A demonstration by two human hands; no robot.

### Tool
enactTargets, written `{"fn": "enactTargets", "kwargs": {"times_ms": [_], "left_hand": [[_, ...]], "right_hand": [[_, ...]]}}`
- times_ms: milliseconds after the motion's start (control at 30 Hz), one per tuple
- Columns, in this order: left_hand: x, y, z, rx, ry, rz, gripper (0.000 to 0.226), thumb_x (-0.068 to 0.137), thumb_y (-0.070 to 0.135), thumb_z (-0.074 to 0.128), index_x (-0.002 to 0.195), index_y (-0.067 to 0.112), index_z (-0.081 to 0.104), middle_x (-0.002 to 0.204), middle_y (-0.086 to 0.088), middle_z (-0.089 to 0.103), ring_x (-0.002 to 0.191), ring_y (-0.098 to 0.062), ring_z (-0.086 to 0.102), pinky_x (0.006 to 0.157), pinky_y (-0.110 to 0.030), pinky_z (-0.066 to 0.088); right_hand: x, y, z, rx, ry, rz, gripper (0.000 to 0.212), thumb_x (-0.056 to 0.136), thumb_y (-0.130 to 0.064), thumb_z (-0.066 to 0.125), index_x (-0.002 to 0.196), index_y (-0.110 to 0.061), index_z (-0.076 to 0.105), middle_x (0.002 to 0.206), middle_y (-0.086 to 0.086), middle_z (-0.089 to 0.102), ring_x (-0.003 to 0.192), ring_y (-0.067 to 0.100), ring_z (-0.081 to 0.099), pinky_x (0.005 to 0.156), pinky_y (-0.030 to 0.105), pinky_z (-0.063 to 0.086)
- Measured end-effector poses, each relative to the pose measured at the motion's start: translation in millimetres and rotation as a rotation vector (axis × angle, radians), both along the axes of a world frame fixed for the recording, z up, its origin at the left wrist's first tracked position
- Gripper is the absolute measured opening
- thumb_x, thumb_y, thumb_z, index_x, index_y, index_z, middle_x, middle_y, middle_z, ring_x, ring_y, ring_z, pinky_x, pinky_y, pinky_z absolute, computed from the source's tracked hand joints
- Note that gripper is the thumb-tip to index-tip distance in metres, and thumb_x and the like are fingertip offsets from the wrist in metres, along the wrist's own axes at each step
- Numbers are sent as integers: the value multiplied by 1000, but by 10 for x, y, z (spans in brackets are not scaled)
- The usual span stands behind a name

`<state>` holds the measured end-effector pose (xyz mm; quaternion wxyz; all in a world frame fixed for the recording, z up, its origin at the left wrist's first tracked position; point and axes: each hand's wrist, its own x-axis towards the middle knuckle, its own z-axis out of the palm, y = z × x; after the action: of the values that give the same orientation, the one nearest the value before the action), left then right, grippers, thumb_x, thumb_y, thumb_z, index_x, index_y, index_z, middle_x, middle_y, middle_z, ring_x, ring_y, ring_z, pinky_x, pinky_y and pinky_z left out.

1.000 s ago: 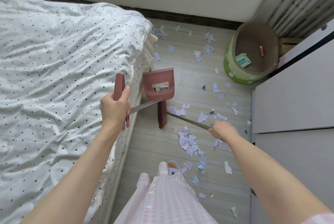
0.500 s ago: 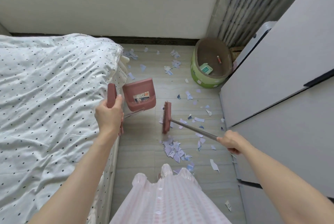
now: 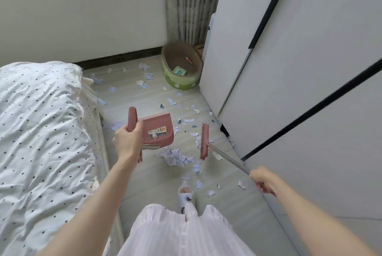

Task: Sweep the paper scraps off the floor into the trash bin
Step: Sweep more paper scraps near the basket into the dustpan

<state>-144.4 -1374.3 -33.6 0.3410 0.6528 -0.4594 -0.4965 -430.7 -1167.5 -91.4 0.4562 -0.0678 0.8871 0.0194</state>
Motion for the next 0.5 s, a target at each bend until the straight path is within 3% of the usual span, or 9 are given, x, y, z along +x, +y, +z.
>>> {"fn": "enactTargets", "kwargs": {"times_ms": [100, 200, 333, 500], "left_hand": [[-208, 262, 64, 2, 0, -56, 27, 79, 34, 58, 59, 19, 49, 56, -4, 48, 61, -24, 48, 64, -36, 40], [-393, 507, 45, 11, -9, -99, 28, 82, 29, 58, 58, 16, 49, 54, -5, 49, 61, -25, 50, 65, -36, 43], [-613, 750, -36, 44, 1, -178, 28, 84, 26, 59, 61, 15, 49, 54, -4, 47, 53, -23, 47, 62, -33, 41], [-866, 934, -95, 67, -23, -233, 25, 82, 25, 59, 64, 15, 47, 51, -2, 46, 48, -21, 46, 59, -30, 41]], "right_hand": [[-7, 402, 85, -22, 40, -37, 23, 85, -6, 40, 63, -7, 46, 52, 10, 46, 43, 17, 44, 47, 20, 35], [11, 739, 209, -79, -124, -160, 21, 94, 1, 37, 72, -2, 38, 58, 12, 46, 28, 16, 47, 33, 18, 39], [-84, 1100, 223, -38, -169, -227, 31, 94, -3, 36, 65, -9, 39, 30, 1, 40, 18, 6, 33, 28, 9, 26], [-166, 1389, 70, -60, -224, -448, 43, 97, -3, 29, 54, -8, 32, 21, -1, 29, 15, 5, 29, 24, 7, 25]]}}
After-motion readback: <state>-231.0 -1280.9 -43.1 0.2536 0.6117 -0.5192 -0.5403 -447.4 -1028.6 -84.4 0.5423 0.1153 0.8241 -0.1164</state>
